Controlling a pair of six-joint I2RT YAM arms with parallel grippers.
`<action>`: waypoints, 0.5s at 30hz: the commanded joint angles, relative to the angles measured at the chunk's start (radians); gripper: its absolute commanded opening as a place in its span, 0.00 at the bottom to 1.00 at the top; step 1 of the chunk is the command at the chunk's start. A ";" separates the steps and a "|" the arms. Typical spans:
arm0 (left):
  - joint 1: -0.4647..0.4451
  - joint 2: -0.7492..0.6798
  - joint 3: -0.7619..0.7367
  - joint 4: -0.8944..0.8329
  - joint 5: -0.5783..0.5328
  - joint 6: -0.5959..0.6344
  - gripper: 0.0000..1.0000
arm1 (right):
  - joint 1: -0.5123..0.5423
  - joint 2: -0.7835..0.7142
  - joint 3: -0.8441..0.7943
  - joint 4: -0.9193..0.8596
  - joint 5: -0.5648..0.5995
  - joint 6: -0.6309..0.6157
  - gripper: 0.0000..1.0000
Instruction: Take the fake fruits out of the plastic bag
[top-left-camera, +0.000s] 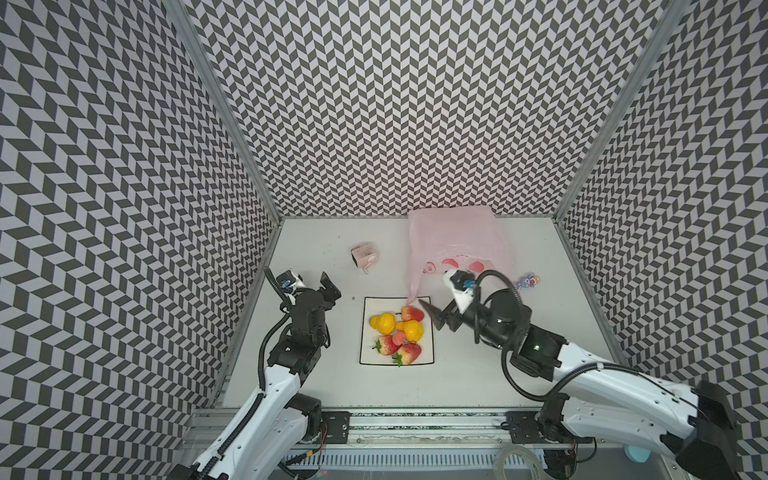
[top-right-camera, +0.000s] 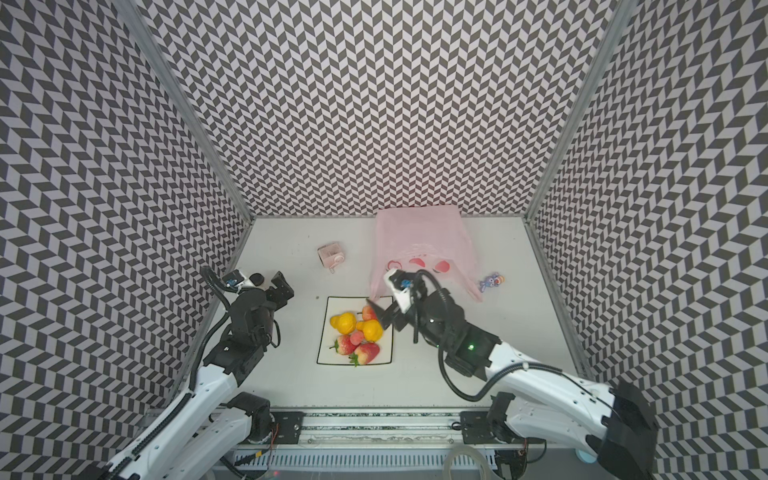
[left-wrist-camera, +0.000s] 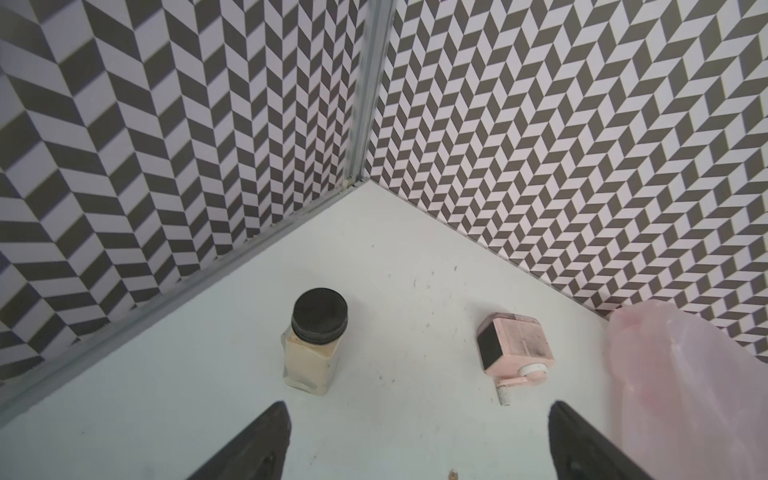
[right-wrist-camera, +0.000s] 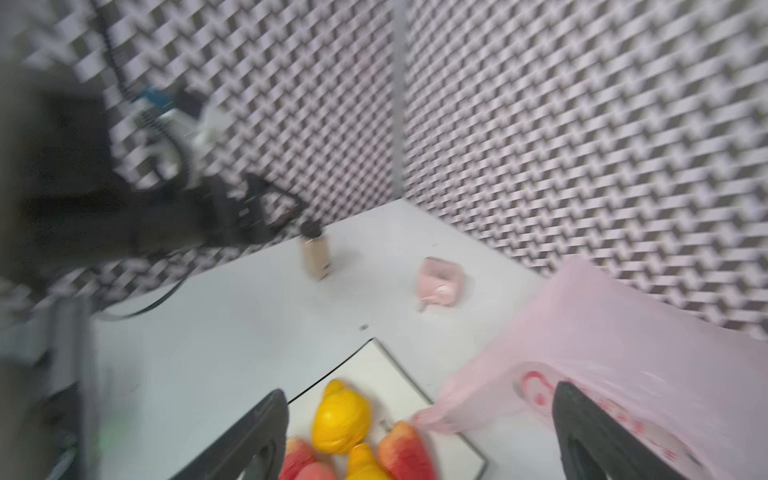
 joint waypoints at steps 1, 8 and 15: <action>0.040 0.001 -0.044 0.133 -0.034 0.138 0.97 | -0.198 -0.095 -0.112 0.015 0.200 0.130 1.00; 0.116 0.046 -0.139 0.328 0.093 0.265 0.98 | -0.625 -0.031 -0.344 0.279 0.197 0.303 1.00; 0.155 0.172 -0.281 0.727 0.186 0.375 1.00 | -0.667 0.315 -0.415 0.722 0.166 0.108 0.99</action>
